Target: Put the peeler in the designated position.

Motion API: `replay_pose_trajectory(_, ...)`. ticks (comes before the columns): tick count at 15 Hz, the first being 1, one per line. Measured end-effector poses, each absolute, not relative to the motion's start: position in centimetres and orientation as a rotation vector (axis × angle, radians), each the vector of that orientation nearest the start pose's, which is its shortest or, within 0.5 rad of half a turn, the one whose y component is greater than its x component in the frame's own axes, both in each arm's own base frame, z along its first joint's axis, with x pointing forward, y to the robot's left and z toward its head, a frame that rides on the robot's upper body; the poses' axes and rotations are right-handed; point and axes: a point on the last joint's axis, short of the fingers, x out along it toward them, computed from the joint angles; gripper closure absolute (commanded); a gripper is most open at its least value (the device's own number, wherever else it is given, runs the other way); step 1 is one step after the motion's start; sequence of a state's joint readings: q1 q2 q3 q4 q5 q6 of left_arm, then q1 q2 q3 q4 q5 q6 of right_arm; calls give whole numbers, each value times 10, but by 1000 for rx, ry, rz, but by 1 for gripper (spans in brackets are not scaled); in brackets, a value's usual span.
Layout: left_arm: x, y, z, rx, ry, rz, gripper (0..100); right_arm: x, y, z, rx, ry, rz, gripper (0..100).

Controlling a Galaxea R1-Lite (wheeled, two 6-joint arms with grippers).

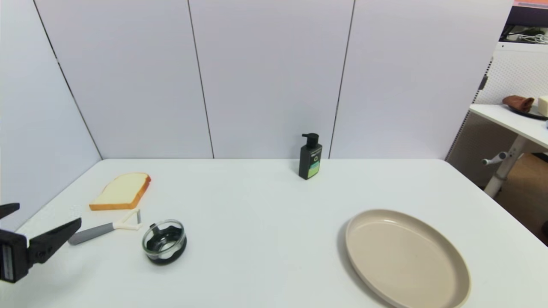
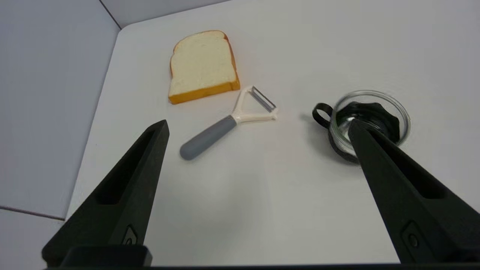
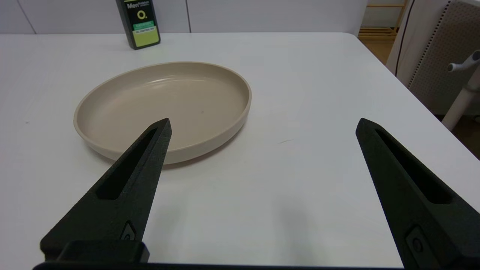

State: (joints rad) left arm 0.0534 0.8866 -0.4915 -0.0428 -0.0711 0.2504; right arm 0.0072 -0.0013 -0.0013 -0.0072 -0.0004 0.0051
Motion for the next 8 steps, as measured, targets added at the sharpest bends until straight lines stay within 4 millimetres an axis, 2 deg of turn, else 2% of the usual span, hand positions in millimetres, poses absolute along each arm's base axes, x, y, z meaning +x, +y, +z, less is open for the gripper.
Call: replay_pose_trajectory(8,22,-1,127,191,289,-77,0,-23,0,76,5,-9,7,0)
